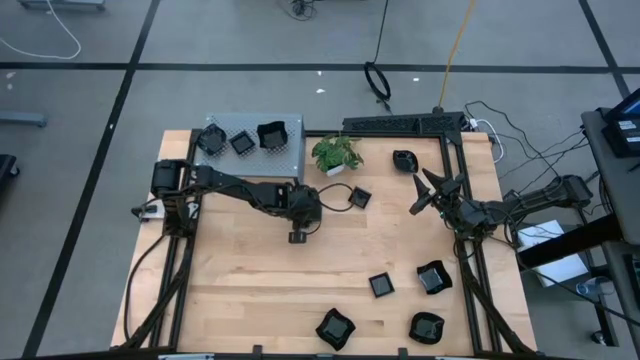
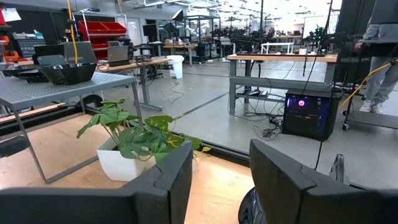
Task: Pick & Place Mini shaped plates
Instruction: Stack the black square plate on top of the other black square plates on the shelf
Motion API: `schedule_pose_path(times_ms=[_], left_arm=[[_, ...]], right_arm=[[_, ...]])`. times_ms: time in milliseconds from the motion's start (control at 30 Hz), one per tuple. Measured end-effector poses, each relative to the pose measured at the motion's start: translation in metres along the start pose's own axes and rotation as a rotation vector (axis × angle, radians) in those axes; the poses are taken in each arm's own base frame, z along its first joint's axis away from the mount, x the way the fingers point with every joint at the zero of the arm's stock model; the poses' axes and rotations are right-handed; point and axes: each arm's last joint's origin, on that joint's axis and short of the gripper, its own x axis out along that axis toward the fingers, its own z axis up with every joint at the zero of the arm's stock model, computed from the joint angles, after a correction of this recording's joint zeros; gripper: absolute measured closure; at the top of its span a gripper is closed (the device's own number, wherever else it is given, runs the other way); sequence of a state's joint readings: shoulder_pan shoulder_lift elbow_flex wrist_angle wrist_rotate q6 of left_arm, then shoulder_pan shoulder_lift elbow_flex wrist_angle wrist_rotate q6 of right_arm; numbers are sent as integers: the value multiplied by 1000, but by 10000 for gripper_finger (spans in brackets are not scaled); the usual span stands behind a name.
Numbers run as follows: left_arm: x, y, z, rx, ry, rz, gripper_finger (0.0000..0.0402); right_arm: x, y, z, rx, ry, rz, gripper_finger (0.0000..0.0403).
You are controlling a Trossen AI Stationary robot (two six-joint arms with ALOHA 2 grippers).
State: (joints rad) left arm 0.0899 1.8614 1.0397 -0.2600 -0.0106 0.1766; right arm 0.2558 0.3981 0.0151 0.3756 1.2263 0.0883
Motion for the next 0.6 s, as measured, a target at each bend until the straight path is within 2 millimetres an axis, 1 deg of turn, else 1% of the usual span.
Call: schedule_pose_path(times_ms=[67,100,167,233,333,467,533,600], left_arm=[[0,-1,0,-5,-1,-5,378],[0,-2,0,-3,-2,-9,388],[-2,-4,1,-5,-9,-25,391],[-4,-8,4,1,-29,-33,384],[-15,-15,9,31,-69,-47,384],[-42,-21,22,80,-193,-41,396],[-58,-23,30,89,-277,-32,391],[-78,-25,35,96,-348,-7,386]], right_arm=[[0,0,0,0,0,0,257],[0,0,0,0,0,0,257],[0,0,0,0,0,0,257],[0,0,0,0,0,0,257],[0,0,0,0,0,0,257],[0,0,0,-1,0,-1,257],[0,0,0,-2,1,0,257],[0,0,0,0,0,0,257]])
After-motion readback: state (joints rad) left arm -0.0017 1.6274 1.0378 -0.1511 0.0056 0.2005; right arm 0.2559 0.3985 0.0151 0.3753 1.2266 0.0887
